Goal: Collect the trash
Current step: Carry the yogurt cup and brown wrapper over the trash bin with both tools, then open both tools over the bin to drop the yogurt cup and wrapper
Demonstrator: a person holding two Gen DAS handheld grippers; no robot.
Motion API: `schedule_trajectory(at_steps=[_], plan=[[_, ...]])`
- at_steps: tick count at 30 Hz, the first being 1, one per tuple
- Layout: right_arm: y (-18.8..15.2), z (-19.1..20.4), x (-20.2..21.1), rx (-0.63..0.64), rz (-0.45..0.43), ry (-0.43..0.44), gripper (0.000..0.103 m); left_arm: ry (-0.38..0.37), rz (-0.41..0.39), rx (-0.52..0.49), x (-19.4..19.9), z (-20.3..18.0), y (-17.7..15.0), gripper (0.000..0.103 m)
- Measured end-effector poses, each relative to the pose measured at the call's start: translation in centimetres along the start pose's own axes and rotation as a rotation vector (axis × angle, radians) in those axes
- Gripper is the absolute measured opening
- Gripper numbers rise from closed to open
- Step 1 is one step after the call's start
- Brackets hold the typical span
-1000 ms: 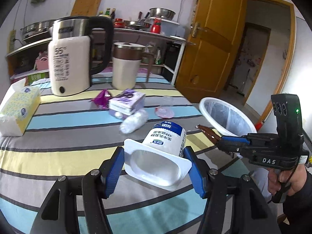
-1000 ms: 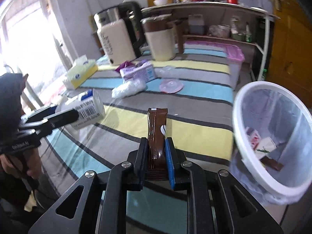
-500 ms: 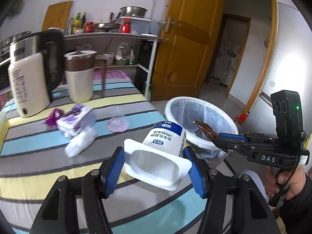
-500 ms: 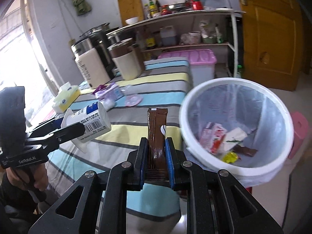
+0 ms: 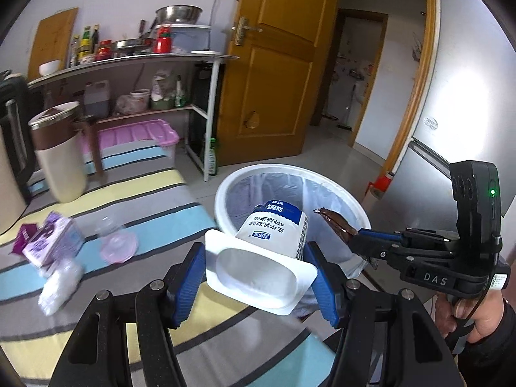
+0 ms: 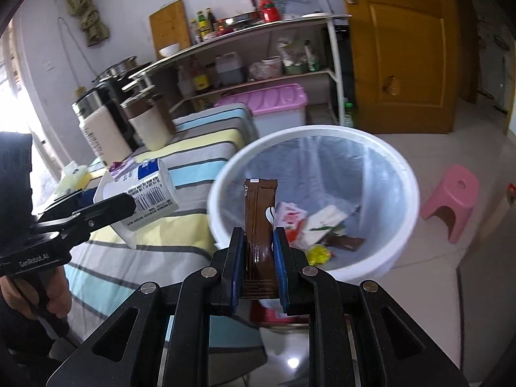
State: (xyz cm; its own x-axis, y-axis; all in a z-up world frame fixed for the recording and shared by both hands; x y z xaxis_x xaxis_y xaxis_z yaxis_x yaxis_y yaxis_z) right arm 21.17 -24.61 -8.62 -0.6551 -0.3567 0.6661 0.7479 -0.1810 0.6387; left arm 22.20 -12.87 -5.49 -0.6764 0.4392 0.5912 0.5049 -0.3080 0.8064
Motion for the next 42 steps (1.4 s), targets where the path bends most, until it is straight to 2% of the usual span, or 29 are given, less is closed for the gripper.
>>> schedule_trajectory(at_steps=[11, 22, 31, 34, 42], plan=[[0.7, -2.7, -0.8, -0.028, 0.005, -0.052, 0.019, -0.037, 0.040, -0.029, -4.6, -1.3, 1.5, 0.062], [1.0, -4.3, -1.9, -0.047, 0.021, -0.087, 0.019, -0.069, 0.081, -0.040, -7.3, -2.1, 1.7, 0.063], [1.2, -4.4, -2.1, -0.048, 0.017, -0.102, 0.023, -0.094, 0.083, -0.023, -7.7, -2.0, 2.0, 0.063], [1.2, -4.5, -1.9, -0.047, 0.012, -0.107, 0.029, -0.095, 0.078, -0.021, -7.7, -1.9, 2.1, 0.063], [1.3, -4.1, -1.0, -0.053, -0.006, -0.098, 0.030, -0.085, 0.064, -0.011, -6.8, -1.7, 2.0, 0.063]])
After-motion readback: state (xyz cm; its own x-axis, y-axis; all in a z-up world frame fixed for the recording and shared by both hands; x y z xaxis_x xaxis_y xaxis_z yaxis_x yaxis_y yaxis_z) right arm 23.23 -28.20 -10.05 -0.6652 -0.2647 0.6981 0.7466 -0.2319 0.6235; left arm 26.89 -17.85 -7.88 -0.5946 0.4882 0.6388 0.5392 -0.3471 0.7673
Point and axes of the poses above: each gripper's, at about its wrist camera, not at the fingertips, and x roughly against the way its jaws point, z to its left, y to its top, the point moved 9 cm from there along -x, roughly the way its jaws point, and after that the axes turned 12 degrees about -x, right-handed, at the moved point
